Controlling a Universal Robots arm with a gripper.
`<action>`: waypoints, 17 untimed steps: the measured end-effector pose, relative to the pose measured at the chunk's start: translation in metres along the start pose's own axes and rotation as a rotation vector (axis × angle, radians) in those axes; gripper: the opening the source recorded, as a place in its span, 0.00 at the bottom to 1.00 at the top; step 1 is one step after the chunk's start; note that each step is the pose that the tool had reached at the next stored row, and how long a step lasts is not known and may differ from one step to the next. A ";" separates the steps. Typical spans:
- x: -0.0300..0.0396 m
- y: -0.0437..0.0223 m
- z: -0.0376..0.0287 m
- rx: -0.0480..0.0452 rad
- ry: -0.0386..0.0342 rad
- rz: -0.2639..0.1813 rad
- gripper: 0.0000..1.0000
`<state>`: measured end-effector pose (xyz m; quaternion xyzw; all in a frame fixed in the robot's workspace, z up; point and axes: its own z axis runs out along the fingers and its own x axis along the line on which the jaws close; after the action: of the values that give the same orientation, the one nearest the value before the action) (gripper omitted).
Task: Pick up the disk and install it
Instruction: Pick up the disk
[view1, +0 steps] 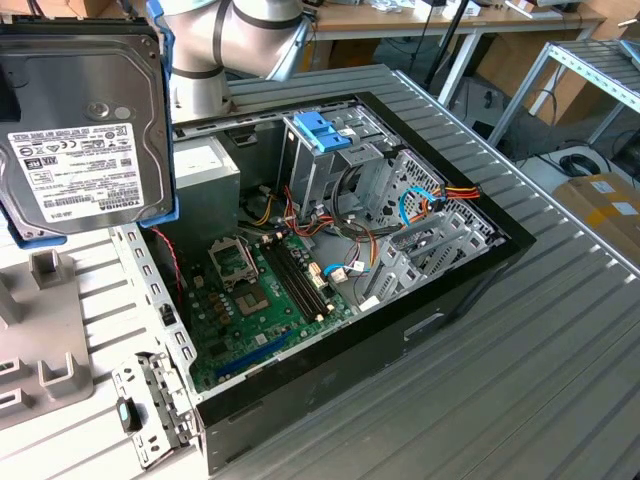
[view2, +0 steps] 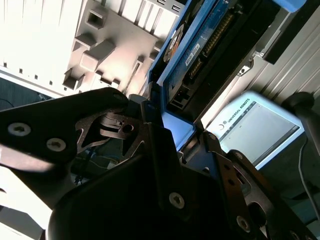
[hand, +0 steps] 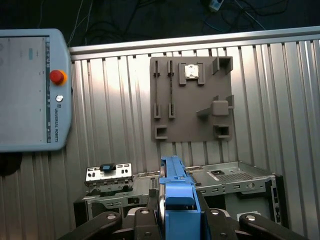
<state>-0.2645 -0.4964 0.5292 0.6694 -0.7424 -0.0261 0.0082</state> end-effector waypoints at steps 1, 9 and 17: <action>-0.0001 -0.0013 0.0000 0.0000 0.0000 0.000 0.37; -0.0012 -0.0120 -0.0003 0.0000 0.0001 0.000 0.37; -0.0023 -0.0224 -0.0003 0.0000 0.0001 0.000 0.37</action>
<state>-0.2420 -0.4964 0.5284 0.6694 -0.7424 -0.0260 0.0083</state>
